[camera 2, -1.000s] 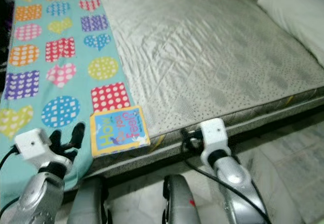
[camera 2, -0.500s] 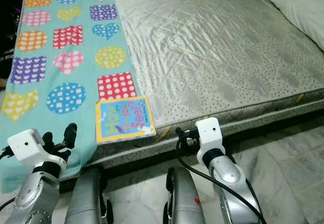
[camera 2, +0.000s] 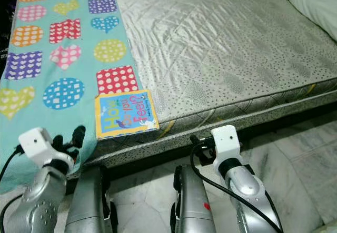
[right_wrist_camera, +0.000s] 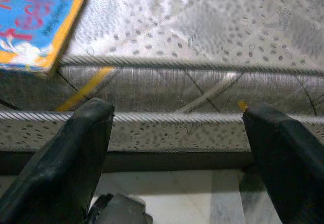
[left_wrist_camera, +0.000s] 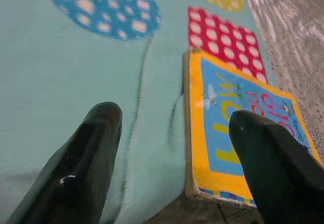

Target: Clean up the room

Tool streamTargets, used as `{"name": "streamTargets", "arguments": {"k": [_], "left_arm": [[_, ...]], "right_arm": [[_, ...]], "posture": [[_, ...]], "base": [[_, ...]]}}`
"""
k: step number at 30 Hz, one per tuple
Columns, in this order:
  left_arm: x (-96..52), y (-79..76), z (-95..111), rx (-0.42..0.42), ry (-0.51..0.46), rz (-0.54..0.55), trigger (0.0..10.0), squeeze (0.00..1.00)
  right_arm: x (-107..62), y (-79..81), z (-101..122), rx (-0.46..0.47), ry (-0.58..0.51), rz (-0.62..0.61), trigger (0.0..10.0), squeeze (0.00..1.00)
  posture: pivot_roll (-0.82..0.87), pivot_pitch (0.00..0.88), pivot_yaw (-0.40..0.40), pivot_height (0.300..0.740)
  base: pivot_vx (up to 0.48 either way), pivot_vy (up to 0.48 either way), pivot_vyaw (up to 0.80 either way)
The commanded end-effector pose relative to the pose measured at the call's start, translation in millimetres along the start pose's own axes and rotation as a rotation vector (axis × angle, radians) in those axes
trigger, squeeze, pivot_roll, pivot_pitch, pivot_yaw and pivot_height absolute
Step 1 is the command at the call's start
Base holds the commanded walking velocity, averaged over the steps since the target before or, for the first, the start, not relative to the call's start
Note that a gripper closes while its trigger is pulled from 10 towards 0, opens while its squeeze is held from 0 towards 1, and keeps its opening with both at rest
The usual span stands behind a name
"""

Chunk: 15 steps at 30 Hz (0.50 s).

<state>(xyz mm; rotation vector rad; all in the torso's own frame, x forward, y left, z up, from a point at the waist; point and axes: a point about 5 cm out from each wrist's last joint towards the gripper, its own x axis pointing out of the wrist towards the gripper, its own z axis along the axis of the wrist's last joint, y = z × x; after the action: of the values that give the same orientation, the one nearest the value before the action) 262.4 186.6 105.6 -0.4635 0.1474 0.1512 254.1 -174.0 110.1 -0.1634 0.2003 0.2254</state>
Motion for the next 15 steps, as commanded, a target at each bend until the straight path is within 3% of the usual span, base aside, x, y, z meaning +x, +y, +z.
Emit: {"name": "streamTargets", "arguments": {"k": [1, 11, 15], "left_arm": [[-0.9, 6.8, -11, -0.007, 0.065, 0.016, 10.0, 0.0], [22.1, -0.9, -16, -0.039, 0.118, -0.053, 10.0, 0.0], [34.6, -12.8, -6, -0.043, 0.099, -0.095, 10.0, 0.0]], "right_arm": [[-5.1, -2.1, -3, 0.003, 0.02, -0.004, 10.0, 0.0], [-11.9, -6.1, -5, 0.004, 0.026, -0.02, 10.0, 0.0], [-11.7, -6.2, -4, -0.002, 0.02, -0.02, 10.0, 0.0]], "posture": [[-0.1, 0.283, -0.049, 0.498], [-0.12, 0.285, -0.052, 0.498], [-0.12, 0.28, -0.05, 0.498]], "base": [[0.0, 0.0, 0.0], [0.0, 0.0, 0.0], [0.0, 0.0, 0.0]]}}
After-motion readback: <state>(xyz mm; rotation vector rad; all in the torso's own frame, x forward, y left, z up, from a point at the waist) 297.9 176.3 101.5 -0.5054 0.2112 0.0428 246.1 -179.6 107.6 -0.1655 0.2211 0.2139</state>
